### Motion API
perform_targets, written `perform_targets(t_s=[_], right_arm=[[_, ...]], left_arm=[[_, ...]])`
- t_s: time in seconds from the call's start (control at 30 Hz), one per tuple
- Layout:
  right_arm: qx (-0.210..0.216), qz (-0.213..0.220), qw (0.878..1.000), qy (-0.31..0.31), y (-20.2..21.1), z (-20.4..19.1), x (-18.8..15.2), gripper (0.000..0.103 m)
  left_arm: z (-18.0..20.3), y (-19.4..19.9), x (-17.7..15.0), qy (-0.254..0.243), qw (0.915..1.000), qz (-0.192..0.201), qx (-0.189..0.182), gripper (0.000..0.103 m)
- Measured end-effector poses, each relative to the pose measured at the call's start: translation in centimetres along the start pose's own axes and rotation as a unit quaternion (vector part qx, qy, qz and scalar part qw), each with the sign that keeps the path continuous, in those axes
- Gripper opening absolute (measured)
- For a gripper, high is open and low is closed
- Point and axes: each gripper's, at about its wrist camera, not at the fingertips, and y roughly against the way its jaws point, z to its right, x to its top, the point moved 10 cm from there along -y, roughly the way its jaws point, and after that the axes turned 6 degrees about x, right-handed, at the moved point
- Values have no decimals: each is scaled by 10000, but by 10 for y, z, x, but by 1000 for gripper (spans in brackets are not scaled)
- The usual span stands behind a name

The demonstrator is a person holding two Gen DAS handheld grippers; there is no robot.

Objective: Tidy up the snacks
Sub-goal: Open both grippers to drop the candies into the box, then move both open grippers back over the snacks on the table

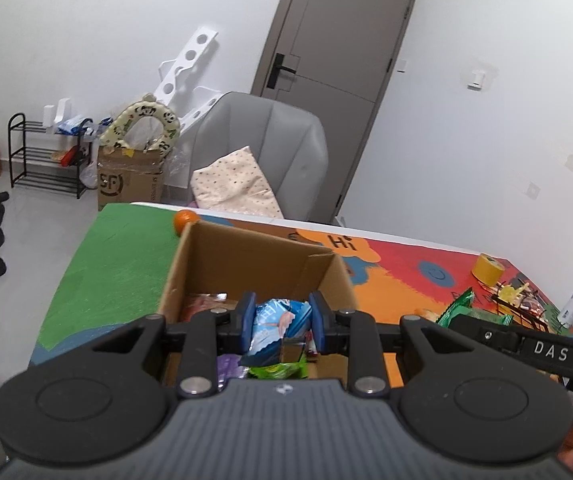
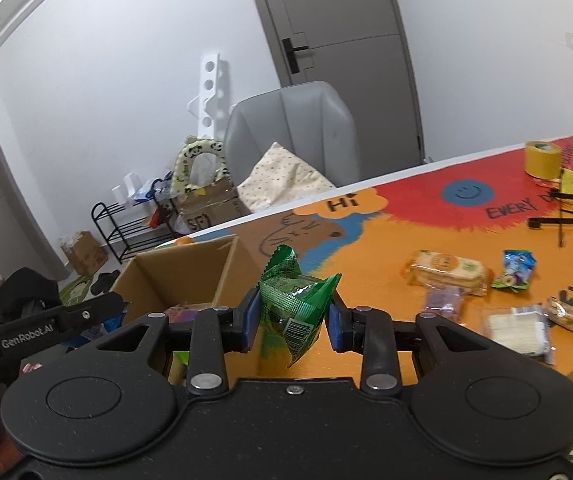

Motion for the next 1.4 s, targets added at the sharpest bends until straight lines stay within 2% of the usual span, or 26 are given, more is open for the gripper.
perform_targets(t_s=[0.2,0.3,0.43,0.6,0.67,0.73,0.8,0.87,1.03,1.4], right_arm=[[97,-89,9998,126,-11,-20,0,32],[160,-123,9996,177,-15,-31,0,32],[283,-166,9991,262,-23,-47,0,32],[464,-235,9982,291,-31,-64,-2,33],[542,-224,9979,284,-31,-69,-1,39],[468,-121,9982,343,-27,-69,1,61],[391,-6,9986,355,-21,-64,5,68],[363,11,9991,238,-18,-55,8,70],[170,64,9998,48,-9,-31,6,85],[-21,141,9997,-193,16,8,0,95]], left_arm=[[-21,-4,-2,196,9997,-79,88,28],[-32,1,3,338,9991,27,238,33],[-39,9,7,400,9990,98,181,48],[-46,13,8,402,9987,116,290,66],[-48,11,7,404,9985,94,367,75],[-51,10,7,424,9979,82,473,80],[-52,10,7,444,9974,109,561,84],[-50,9,5,437,9971,105,622,86],[-35,9,0,309,9980,44,556,86],[13,12,-7,-3,9996,55,259,87]])
